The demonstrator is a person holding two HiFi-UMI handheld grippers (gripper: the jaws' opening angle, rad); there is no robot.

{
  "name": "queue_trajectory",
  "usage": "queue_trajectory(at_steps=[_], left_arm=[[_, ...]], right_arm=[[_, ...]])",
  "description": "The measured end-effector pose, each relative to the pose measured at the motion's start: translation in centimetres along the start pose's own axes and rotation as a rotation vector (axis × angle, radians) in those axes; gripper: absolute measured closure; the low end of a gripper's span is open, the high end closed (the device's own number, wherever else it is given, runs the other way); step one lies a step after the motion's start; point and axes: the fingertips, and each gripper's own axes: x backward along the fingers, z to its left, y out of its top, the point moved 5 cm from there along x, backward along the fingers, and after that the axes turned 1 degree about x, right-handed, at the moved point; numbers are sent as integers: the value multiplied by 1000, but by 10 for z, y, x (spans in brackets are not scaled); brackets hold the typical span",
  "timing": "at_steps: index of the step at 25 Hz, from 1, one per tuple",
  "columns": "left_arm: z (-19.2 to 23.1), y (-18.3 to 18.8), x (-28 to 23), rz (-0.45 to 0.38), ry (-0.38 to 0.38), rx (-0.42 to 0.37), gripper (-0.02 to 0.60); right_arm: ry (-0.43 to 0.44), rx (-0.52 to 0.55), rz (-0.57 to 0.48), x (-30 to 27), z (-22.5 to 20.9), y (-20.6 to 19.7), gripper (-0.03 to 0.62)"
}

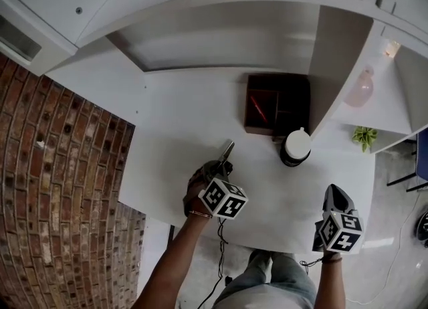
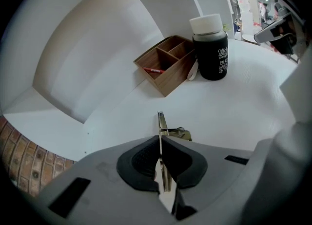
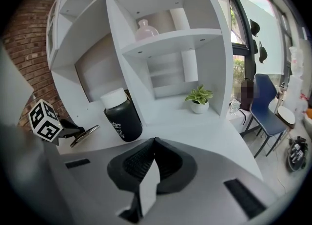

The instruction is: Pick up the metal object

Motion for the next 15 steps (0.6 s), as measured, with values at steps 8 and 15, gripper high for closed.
queue_trajectory(at_steps=[8, 15], left_arm=[[17, -2, 28, -51, 28, 122, 568], [36, -12, 63, -117, 41, 340, 568]], right_arm=[[22, 63, -34, 14, 10, 19, 594], [36, 147, -105, 32, 21, 57, 594]])
